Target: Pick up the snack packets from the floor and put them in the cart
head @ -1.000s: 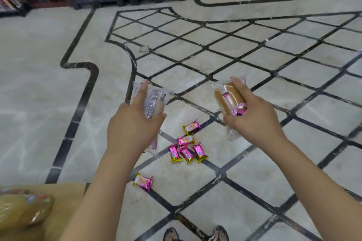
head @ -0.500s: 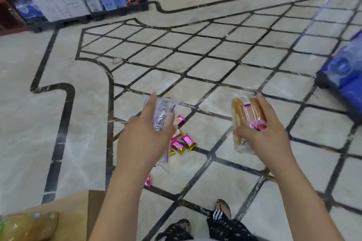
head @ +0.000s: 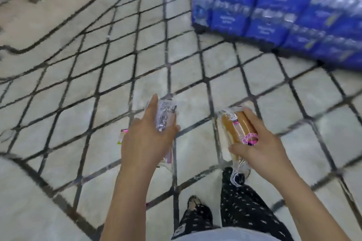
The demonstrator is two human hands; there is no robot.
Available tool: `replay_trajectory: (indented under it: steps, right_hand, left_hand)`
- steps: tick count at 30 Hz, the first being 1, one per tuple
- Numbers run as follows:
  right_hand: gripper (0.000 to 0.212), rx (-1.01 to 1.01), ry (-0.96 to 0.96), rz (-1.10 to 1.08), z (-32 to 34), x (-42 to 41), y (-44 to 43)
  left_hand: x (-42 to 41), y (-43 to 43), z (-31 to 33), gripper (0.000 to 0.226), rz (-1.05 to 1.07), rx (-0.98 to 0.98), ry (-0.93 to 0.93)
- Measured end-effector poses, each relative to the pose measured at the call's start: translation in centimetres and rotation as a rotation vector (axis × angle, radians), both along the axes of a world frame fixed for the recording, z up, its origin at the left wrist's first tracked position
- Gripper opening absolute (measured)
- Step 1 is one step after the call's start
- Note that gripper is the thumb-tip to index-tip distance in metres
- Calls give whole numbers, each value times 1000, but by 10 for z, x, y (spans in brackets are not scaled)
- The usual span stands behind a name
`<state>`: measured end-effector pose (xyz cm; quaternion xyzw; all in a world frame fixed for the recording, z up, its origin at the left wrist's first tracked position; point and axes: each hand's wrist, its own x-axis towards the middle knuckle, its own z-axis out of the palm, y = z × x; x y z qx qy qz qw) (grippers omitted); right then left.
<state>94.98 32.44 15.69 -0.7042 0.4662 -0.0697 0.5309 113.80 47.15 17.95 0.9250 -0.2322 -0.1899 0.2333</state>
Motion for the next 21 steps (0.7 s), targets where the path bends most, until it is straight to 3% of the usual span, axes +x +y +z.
replay_trajectory:
  steps: [11, 21]
  right_hand:
    - [92, 50, 22, -513, -14, -201, -39]
    - [91, 85, 51, -1024, -21, -478, -63]
  left_hand:
    - [-169, -153, -5, 87, -588, 40, 4]
    - [-444, -268, -28, 88, -1086, 121, 54]
